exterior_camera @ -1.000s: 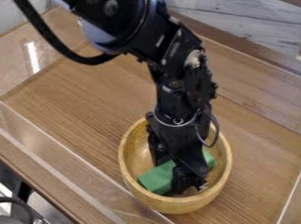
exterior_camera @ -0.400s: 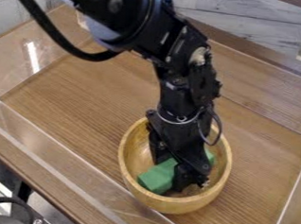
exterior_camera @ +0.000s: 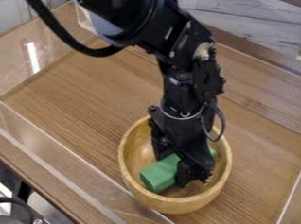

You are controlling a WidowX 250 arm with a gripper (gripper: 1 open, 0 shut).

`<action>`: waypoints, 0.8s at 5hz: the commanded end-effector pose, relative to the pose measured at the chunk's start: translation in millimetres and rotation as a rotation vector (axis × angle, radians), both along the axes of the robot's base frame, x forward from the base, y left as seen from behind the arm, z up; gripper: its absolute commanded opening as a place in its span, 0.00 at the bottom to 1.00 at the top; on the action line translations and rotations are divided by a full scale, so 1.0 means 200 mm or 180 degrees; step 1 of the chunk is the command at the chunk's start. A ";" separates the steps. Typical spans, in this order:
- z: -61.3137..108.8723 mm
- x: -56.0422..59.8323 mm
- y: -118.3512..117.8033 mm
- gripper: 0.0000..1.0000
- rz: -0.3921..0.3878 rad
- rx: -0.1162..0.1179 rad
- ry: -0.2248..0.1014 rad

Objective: Remove the green block from inside the brown bowl and put it on the table

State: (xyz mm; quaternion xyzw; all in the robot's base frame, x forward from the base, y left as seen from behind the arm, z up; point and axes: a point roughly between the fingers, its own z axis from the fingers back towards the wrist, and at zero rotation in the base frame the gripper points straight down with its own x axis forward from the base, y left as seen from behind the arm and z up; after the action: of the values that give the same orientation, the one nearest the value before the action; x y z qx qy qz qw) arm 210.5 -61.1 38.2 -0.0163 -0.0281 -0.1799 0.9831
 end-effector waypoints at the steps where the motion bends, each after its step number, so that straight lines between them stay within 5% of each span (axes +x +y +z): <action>1: 0.05 0.05 -0.02 1.00 0.0036 -0.0028 -0.0138; 2: 0.02 0.05 -0.02 0.00 0.0044 -0.0036 -0.0147; 4: 0.04 0.05 -0.01 0.00 0.0038 -0.0012 -0.0129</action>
State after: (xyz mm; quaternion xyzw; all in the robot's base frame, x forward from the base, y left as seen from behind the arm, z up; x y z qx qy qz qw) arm 211.2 -60.4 36.7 -0.0135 -0.0243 -0.1712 0.9848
